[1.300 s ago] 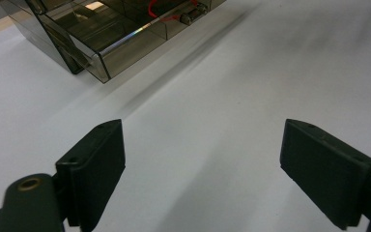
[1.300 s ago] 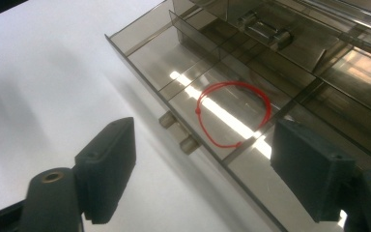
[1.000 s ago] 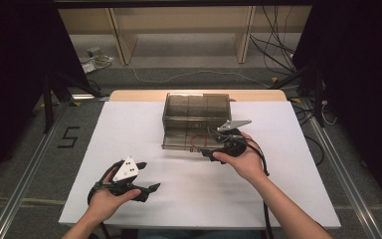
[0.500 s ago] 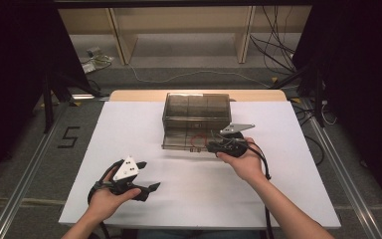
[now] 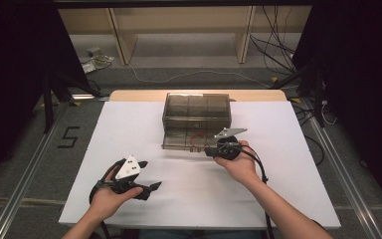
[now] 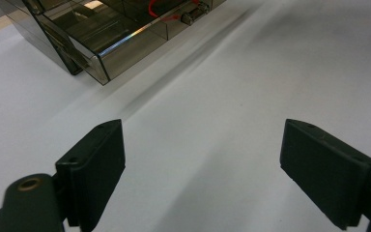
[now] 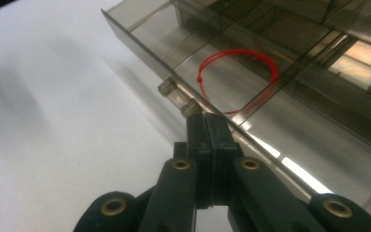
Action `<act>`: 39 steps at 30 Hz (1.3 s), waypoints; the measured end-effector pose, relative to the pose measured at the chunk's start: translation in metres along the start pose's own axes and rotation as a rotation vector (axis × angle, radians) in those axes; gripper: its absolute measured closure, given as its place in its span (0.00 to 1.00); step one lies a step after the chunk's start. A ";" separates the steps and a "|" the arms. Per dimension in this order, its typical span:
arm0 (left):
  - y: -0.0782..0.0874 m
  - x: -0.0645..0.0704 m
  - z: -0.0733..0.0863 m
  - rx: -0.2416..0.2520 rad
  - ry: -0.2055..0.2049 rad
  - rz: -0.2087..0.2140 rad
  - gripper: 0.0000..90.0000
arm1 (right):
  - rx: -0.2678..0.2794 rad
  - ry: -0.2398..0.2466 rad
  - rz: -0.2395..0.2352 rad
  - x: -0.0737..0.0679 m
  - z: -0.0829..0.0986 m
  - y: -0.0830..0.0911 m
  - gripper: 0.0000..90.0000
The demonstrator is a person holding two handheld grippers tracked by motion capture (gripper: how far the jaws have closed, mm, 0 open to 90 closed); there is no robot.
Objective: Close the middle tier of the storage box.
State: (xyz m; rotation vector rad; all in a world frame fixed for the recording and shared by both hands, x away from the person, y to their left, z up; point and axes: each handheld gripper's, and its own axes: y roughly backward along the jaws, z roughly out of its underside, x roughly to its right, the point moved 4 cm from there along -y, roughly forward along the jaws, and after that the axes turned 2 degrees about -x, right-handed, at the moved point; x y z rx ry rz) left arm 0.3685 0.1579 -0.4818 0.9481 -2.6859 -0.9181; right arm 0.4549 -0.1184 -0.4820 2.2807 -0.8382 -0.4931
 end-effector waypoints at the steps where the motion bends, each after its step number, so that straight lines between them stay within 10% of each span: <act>1: 0.000 0.000 0.000 0.000 0.000 0.000 0.18 | -0.004 0.005 0.003 -0.001 0.000 -0.003 1.00; 39: 0.000 0.001 0.000 0.006 -0.004 0.009 0.18 | -0.003 -0.013 0.111 0.008 -0.007 -0.020 1.00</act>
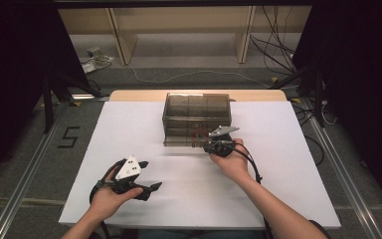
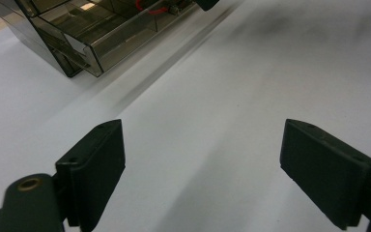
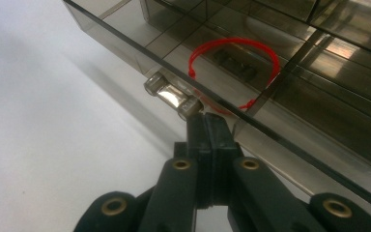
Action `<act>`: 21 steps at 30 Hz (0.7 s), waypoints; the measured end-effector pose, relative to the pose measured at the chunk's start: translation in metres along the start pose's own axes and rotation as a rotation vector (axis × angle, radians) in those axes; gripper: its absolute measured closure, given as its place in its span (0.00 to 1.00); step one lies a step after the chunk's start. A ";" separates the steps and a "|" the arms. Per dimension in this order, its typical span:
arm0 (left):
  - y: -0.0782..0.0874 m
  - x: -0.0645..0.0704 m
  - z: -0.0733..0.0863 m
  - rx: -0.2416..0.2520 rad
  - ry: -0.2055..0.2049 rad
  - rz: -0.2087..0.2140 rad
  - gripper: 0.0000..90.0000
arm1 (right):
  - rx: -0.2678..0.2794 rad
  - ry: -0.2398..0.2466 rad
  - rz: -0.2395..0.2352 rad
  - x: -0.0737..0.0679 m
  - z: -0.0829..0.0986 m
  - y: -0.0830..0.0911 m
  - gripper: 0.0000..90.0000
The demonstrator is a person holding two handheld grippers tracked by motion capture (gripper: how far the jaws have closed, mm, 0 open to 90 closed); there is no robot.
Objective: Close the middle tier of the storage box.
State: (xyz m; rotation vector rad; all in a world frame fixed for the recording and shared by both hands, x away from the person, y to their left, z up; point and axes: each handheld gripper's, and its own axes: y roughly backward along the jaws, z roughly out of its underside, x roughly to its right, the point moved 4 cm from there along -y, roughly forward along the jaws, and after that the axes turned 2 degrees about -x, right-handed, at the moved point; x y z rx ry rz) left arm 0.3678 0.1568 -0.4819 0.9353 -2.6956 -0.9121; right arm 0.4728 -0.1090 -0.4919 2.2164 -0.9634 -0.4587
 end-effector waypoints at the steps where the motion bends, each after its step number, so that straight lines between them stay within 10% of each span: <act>1: 0.000 0.000 0.000 0.000 0.000 0.000 0.18 | 0.000 0.000 0.002 0.000 0.000 0.000 1.00; 21: 0.000 0.000 0.000 0.000 0.000 0.000 0.18 | 0.014 0.005 0.028 0.003 -0.005 -0.004 1.00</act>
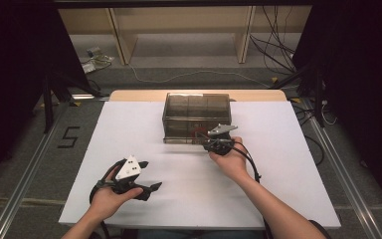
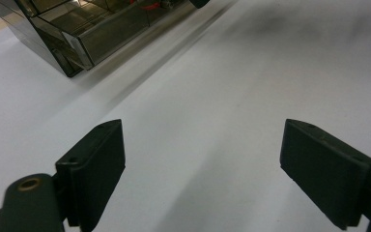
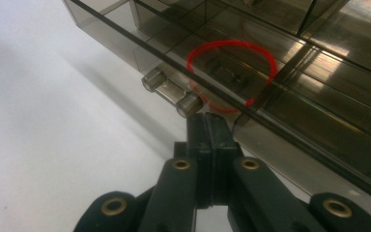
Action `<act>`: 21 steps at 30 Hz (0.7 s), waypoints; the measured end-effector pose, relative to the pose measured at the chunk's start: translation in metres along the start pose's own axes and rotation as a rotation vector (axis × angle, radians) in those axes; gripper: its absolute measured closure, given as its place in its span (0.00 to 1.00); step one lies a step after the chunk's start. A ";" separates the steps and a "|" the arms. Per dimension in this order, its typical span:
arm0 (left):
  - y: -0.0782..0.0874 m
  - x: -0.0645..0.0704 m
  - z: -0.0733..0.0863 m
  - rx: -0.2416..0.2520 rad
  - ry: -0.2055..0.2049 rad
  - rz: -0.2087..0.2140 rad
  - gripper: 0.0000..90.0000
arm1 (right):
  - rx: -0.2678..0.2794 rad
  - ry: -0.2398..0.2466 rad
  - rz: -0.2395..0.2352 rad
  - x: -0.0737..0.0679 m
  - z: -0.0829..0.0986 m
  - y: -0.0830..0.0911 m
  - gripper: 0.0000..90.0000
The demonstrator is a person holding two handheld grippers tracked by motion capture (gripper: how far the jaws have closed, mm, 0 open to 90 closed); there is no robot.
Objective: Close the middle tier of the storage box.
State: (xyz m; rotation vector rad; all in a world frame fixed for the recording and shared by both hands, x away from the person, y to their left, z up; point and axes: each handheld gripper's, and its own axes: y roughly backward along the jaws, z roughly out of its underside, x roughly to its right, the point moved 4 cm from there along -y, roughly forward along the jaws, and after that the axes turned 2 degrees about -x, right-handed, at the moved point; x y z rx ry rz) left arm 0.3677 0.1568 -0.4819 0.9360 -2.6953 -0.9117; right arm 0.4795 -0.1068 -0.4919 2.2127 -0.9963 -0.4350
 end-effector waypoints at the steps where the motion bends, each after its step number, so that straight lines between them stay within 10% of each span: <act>1: 0.000 0.000 0.000 0.000 0.000 -0.001 0.18 | -0.001 0.000 0.001 0.000 0.000 0.000 1.00; 21: 0.000 0.000 0.000 -0.001 0.000 -0.001 0.18 | 0.006 -0.006 0.013 0.003 -0.004 -0.002 1.00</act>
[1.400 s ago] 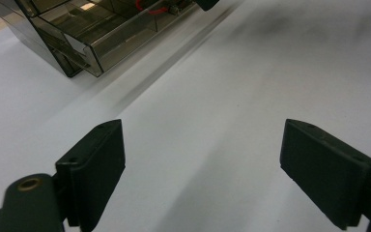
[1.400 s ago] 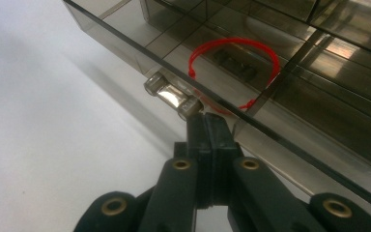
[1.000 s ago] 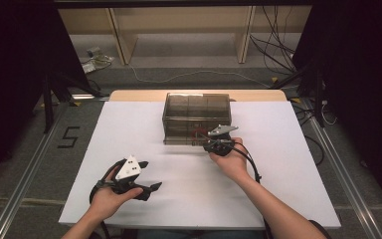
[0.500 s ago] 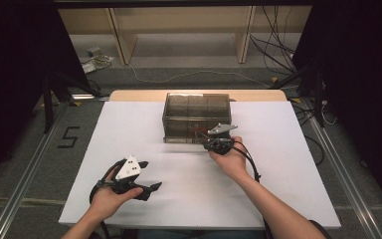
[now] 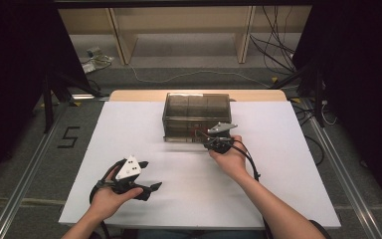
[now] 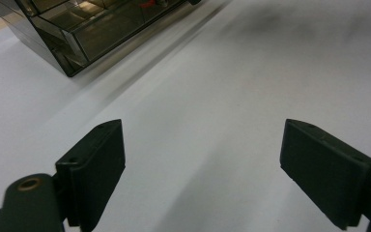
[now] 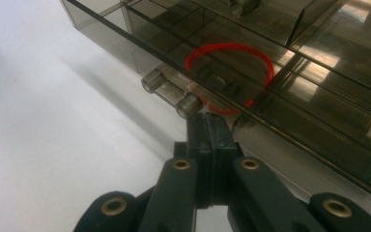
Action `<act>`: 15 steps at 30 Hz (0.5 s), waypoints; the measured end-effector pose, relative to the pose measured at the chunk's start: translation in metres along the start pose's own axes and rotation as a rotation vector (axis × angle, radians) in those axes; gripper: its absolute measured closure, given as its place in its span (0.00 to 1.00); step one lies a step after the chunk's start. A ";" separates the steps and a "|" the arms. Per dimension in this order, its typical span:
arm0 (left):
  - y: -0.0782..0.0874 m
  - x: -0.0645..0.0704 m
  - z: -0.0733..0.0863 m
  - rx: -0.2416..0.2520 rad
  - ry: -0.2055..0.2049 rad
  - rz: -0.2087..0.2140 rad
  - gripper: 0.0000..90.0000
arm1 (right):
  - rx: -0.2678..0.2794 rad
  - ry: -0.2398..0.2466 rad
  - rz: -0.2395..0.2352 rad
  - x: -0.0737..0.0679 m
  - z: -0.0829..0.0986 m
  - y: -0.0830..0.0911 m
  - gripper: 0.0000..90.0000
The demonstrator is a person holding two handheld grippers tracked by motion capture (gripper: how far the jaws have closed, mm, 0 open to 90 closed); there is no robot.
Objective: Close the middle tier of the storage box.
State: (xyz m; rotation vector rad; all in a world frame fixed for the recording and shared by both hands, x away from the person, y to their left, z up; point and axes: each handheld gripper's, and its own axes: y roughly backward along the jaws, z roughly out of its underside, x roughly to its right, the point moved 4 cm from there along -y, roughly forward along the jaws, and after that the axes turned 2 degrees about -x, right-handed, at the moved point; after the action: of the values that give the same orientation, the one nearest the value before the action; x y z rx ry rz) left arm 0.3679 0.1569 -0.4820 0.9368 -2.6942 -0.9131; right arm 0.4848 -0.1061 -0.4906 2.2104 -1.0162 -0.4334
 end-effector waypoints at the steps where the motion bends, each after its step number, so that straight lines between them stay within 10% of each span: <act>1: 0.000 0.000 0.000 0.000 0.000 0.000 0.18 | 0.000 0.003 0.000 0.000 0.000 0.000 1.00; 15: 0.000 0.000 0.000 0.000 0.000 0.000 0.18 | 0.004 -0.002 0.008 0.001 -0.003 -0.002 1.00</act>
State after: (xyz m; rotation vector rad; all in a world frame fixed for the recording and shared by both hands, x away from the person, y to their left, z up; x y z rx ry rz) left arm 0.3680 0.1569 -0.4821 0.9367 -2.6942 -0.9138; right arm 0.4884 -0.1050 -0.4899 2.2099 -1.0271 -0.4303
